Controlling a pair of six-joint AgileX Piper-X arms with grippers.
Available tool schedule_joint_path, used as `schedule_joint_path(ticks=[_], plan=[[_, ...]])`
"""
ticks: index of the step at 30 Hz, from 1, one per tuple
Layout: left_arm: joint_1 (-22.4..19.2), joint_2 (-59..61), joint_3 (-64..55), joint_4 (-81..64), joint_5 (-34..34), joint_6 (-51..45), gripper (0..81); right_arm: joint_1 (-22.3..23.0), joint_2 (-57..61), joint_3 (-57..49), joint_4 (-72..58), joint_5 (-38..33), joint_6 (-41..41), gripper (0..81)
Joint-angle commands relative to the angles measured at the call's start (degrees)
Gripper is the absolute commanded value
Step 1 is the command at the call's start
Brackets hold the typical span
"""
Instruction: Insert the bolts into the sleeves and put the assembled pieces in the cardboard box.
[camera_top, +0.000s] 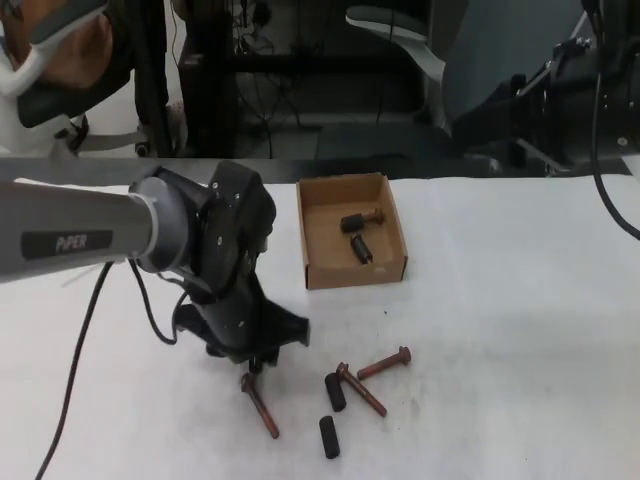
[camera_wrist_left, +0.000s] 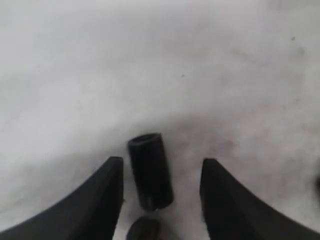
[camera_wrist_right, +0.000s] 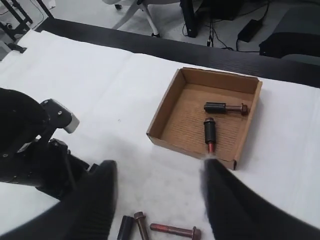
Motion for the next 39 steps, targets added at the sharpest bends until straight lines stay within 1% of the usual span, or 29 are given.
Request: schedule_joint_path(ticks=[1,9,10,11,12,14,17,21,23,25,26,27,28,29,30,35,36,39], plan=[[-0.4,0.1,-0.5,-2.7,0.1,-2.1,45.5,-0.1,-0.6,0.1,-0.3,-1.4,0.3,49.3],[0.4,0.1,-0.5,-0.1,-2.2,-5.6,44.9,-0.1,-0.6,0.1,0.5,-1.8,0.7,49.3],[0.4,0.1,-0.5,-0.1,-2.4,-6.0,43.1,-0.1,-0.5,0.1,1.6,-1.4,2.2,49.3],[0.4,0.1,-0.5,-0.1,-2.4,-6.0,39.2,-0.1,-0.3,0.1,3.4,0.1,4.7,49.3],[0.4,0.1,-0.5,-0.1,-2.4,-6.1,35.0,-0.1,-0.1,0.1,5.1,2.0,6.7,49.3],[0.4,0.1,-0.5,-0.1,-2.2,-6.1,29.1,0.4,1.0,0.3,9.8,7.5,9.8,49.3],[0.4,0.1,-0.5,-0.3,-1.6,-6.1,28.1,2.1,2.6,2.8,10.4,11.8,13.4,49.3],[0.5,1.3,-0.8,-1.0,-0.7,-6.2,28.1,5.8,4.9,7.8,6.9,12.3,21.1,49.7],[0.5,2.8,-1.1,0.0,1.2,-6.2,28.1,7.7,6.1,10.3,3.9,13.0,25.4,53.8],[0.5,4.3,-1.1,0.6,1.9,-6.2,27.9,9.4,7.6,12.2,0.6,14.7,30.5,61.2],[0.5,5.0,-1.1,0.9,2.0,-6.2,25.5,10.2,8.5,12.8,-0.6,15.9,33.4,65.4],[0.5,5.4,-1.1,1.0,2.0,-5.5,17.2,10.8,9.5,13.0,-1.5,17.2,36.5,68.9],[0.5,5.6,-1.1,1.1,2.0,-4.1,8.8,11.4,10.6,13.1,-2.2,18.8,38.9,70.0],[0.5,5.6,-1.0,1.3,2.5,-2.0,2.1,11.9,11.6,13.0,-3.4,19.2,42.1,70.0],[0.5,5.1,-1.0,1.3,3.1,0.4,1.5,12.3,12.6,13.0,-5.2,19.4,44.6,70.0],[0.5,0.7,-1.0,4.5,3.4,4.7,1.8,14.8,18.3,12.6,-10.5,22.2,56.0,69.0],[0.5,-0.9,-1.0,5.2,3.5,5.5,1.8,15.4,19.3,12.3,-10.7,22.7,57.0,67.1],[0.5,-5.5,-1.0,6.6,5.4,9.5,1.8,16.8,23.2,11.2,-11.0,22.7,59.8,54.5]])
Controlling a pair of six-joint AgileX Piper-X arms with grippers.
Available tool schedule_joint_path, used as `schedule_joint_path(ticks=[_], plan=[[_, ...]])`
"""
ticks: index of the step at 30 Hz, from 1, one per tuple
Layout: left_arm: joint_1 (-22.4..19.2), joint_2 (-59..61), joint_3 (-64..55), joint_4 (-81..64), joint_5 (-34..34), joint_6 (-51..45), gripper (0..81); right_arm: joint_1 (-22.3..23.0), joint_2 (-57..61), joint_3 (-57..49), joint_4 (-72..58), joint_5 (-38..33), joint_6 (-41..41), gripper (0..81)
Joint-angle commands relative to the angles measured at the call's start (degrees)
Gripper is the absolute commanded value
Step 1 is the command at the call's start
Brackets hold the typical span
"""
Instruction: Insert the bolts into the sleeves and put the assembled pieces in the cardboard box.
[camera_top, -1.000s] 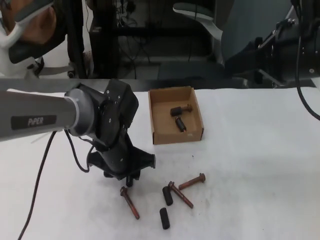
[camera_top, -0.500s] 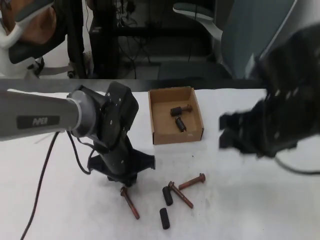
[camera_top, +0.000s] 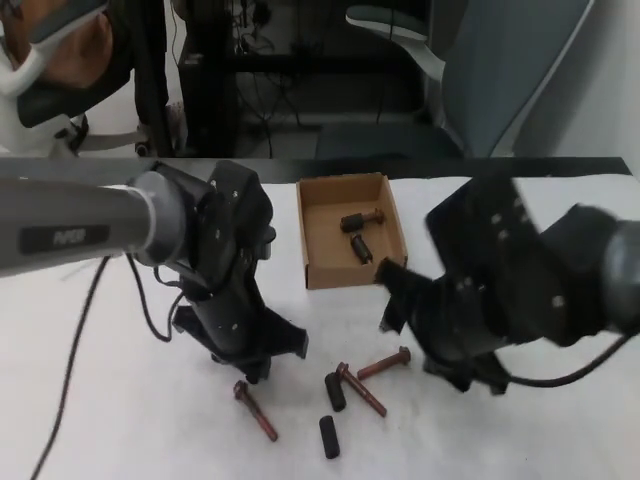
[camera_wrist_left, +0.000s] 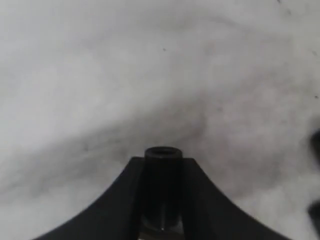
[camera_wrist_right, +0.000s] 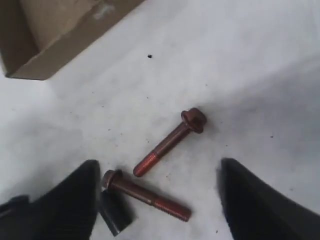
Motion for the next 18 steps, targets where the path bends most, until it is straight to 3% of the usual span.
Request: schedule_joint_path(ticks=[1,6,9,11,15,18], plan=[[-0.1,-6.0,-0.3,2.0,1.6,4.0,1.8,1.5,3.1,-1.2,-1.0,0.6,3.4,51.8],[-0.1,-13.6,-0.2,5.9,1.3,6.5,1.8,3.7,5.7,-1.4,0.3,3.5,12.4,51.0],[-0.1,-17.7,-0.2,8.0,-0.3,6.7,1.8,3.9,6.3,-1.4,0.4,6.6,13.5,51.0],[-0.1,-19.8,-0.2,8.7,-2.4,8.0,1.8,3.9,6.6,-1.6,0.4,8.6,13.5,47.3],[-0.1,-23.3,-0.2,9.3,-4.3,12.0,1.8,3.2,8.1,-2.1,0.8,10.0,13.1,31.1],[-0.1,-24.7,-0.2,11.2,-4.3,11.9,1.8,2.9,9.8,-2.8,0.6,9.5,13.3,30.2]])
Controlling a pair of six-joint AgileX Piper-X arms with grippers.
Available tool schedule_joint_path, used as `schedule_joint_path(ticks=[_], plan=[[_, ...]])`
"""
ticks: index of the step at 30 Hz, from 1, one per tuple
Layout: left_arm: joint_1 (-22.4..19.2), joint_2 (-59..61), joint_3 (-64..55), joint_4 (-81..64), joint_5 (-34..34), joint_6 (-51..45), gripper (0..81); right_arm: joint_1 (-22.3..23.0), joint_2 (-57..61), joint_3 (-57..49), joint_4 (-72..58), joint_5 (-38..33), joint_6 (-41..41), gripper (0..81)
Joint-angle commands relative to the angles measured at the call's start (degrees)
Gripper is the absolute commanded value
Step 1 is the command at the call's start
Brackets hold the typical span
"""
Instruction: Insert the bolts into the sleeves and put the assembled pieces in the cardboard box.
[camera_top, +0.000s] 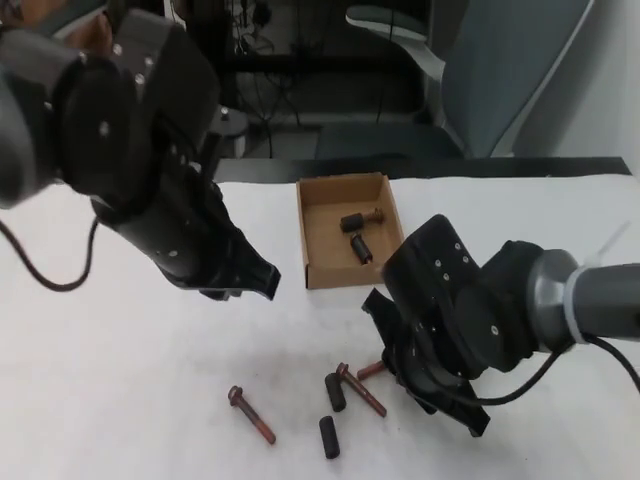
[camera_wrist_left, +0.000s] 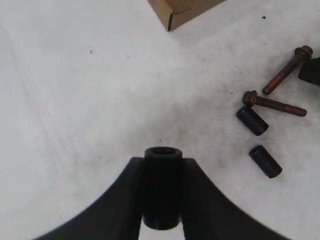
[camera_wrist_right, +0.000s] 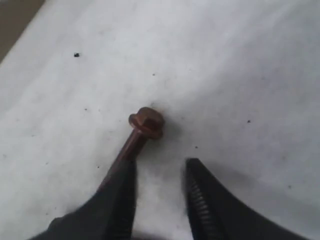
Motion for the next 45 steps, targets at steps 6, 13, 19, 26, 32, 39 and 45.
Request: schedule_joint_path(ticks=[6,13,19,26,32,39,45], plan=[[-0.1,-1.6,-0.2,3.2,-1.0,0.9,1.8,-0.6,3.9,-4.3,-0.3,2.0,-1.3,30.7],[-0.1,-1.8,-0.2,3.2,-1.0,0.9,1.8,-0.6,4.2,-6.9,-1.5,4.1,-1.4,30.7],[-0.1,-2.8,-0.2,3.2,-1.0,0.7,1.8,-0.6,5.5,-7.1,-0.8,2.8,-0.8,30.7],[-0.1,-6.5,-0.2,3.4,-1.0,0.7,1.8,-0.6,8.1,-8.1,0.2,1.8,-0.3,30.7],[-0.1,-8.9,-0.1,3.7,-1.0,0.2,1.8,-0.9,11.7,-11.4,8.3,-1.0,0.2,5.5],[-0.2,-10.0,1.9,-2.3,0.7,0.2,1.8,-1.6,9.2,-13.7,2.7,1.3,-13.1,0.6],[-0.2,-13.2,10.9,-14.1,8.6,0.2,1.8,-1.8,-2.0,-13.8,-3.8,2.3,-38.5,0.6]])
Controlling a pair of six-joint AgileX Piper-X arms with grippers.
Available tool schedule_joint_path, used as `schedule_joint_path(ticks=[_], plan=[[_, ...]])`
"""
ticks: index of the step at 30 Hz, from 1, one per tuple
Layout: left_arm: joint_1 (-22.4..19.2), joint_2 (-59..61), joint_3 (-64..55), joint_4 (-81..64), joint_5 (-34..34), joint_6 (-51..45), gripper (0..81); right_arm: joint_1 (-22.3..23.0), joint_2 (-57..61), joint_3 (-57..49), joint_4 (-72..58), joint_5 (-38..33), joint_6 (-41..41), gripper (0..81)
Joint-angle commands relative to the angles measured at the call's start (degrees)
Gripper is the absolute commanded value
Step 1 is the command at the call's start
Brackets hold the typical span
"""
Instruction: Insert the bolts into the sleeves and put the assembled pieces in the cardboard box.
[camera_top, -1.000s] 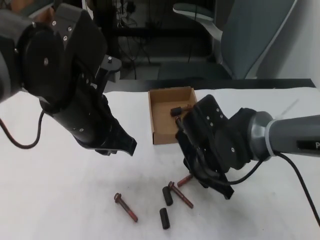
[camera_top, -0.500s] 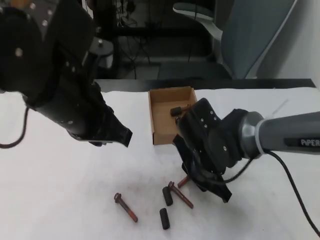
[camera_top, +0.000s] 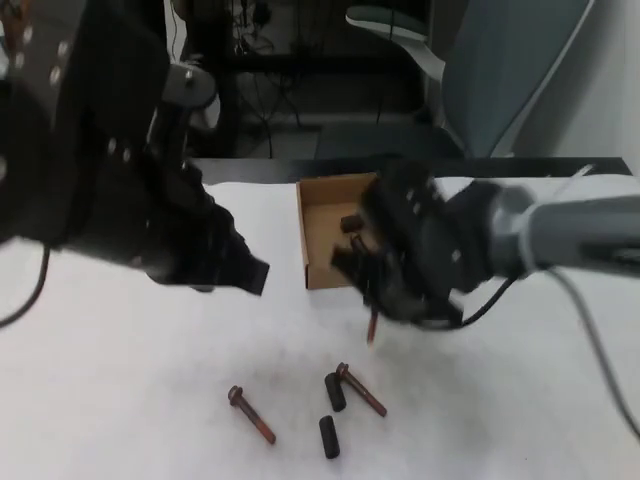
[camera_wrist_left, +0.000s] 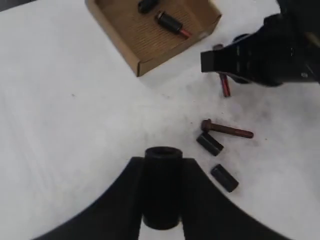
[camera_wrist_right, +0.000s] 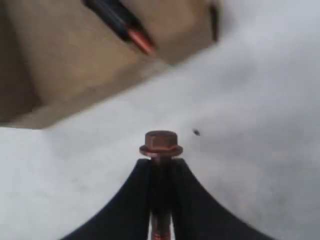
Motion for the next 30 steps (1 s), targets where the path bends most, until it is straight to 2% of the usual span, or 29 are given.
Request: schedule_joint_path(ticks=[1,2,5,7,13,18,22,30], plan=[[-0.2,-1.9,5.5,-9.7,3.9,-1.3,1.8,0.4,-8.7,-0.7,-2.5,1.4,-13.3,0.6],[-0.2,-2.8,7.9,-15.2,5.4,-3.0,1.8,0.7,-10.7,-0.5,-2.5,1.4,-16.0,0.6],[-0.8,-4.9,14.8,-34.9,15.8,-8.1,1.8,1.6,-18.8,1.0,-5.3,1.2,-24.5,0.6],[-2.4,-5.2,18.8,-45.5,16.6,-10.7,1.8,1.8,-23.9,2.9,-8.1,-0.6,-26.8,0.6],[-11.6,-3.9,26.0,-61.7,6.9,-12.8,1.8,1.8,-38.9,12.5,-18.8,-9.8,-37.8,0.6],[-20.4,0.1,26.1,-67.3,-0.1,-5.4,1.8,2.3,-45.0,20.4,-21.9,-18.5,-40.9,0.6],[-22.8,4.0,26.1,-73.5,-2.4,-7.0,1.8,2.8,-45.5,23.5,-24.0,-22.5,-38.4,0.6],[-22.7,7.0,26.1,-79.2,-4.5,-7.3,1.8,5.1,-45.5,28.4,-30.1,-22.3,-37.4,0.6]])
